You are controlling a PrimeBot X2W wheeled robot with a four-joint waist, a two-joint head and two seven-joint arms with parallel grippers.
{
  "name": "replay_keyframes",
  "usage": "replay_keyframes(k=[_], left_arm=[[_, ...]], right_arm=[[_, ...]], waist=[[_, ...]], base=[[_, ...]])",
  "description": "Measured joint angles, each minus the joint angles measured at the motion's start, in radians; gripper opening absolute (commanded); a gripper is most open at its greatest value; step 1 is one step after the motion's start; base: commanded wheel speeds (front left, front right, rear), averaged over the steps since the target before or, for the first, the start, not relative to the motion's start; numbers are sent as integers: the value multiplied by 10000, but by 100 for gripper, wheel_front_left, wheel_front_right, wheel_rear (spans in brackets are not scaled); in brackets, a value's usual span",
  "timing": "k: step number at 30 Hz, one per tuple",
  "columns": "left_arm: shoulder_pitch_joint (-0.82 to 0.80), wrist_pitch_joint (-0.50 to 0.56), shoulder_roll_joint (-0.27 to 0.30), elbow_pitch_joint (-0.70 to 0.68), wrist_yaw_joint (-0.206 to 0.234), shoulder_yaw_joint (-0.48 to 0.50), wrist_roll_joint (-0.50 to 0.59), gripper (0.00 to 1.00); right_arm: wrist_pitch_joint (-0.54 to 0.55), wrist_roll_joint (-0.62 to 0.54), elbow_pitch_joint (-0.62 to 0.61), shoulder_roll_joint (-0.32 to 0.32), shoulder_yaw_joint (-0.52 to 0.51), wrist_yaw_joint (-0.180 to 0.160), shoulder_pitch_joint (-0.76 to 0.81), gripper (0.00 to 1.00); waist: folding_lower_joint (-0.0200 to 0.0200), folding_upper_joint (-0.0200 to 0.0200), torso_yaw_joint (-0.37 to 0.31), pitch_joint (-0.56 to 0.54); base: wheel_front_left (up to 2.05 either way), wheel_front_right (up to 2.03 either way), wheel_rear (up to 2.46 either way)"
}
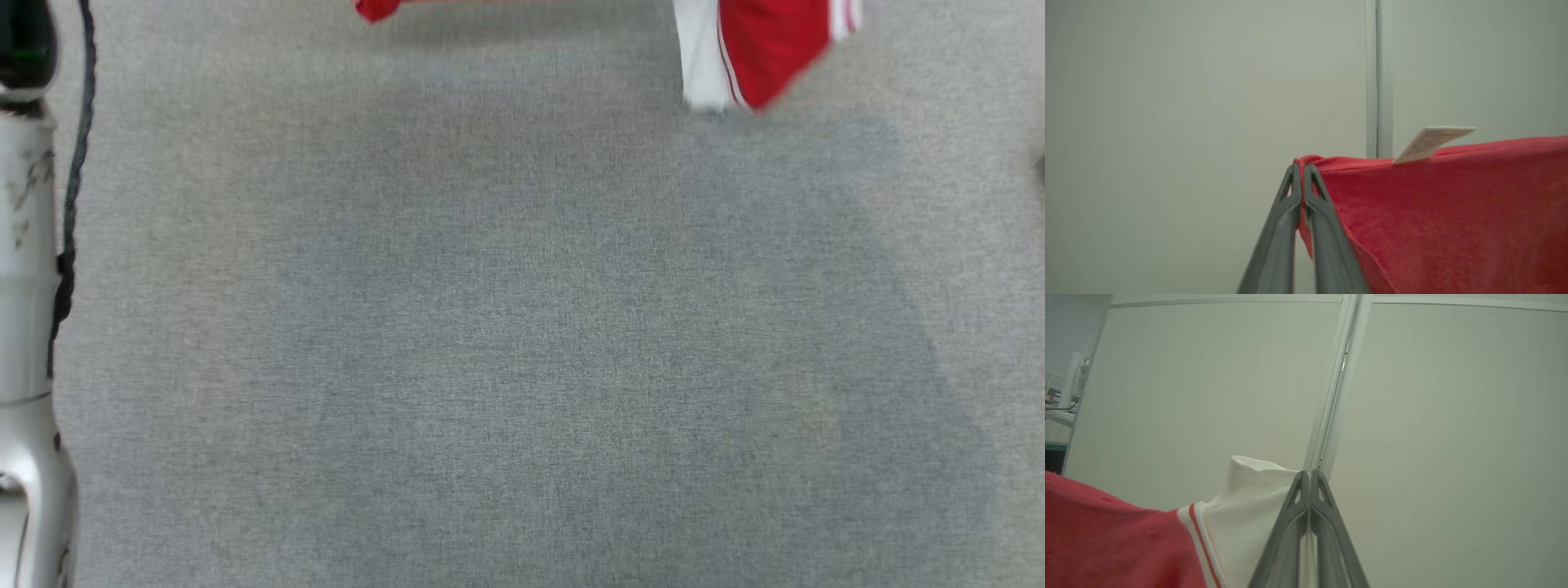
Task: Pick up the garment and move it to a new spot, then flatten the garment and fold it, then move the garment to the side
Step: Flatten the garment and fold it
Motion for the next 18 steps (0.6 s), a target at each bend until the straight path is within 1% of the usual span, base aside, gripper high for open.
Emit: replay_keyframes(k=[4,9,13,16,18], left_arm=[[-369,-219,-368,2086,-148,-178,-59,0],[-328,-479,-686,4395,-387,-347,-318,0],[95,-629,-1005,5653,-489,-405,-593,0],[430,-688,-1143,6222,-527,-384,-828,0],[679,-700,-1208,6314,-558,-359,-901,0]], right_arm=[[-466,408,1887,932,280,0,-169,0],[-1252,949,3852,1904,742,-4,415,0],[-1764,1394,5030,2472,1315,-4,1190,0],[-2090,1858,5547,2731,1674,-4,1806,0],[-2274,2173,5649,2800,1833,-4,2263,0]], waist=[[0,0,-78,250],[0,0,-268,448],[0,0,-377,581],[1,0,-429,629],[1,0,-438,616]], base=[[0,0,0],[0,0,0],[0,0,0],[0,0,0],[0,0,0]])
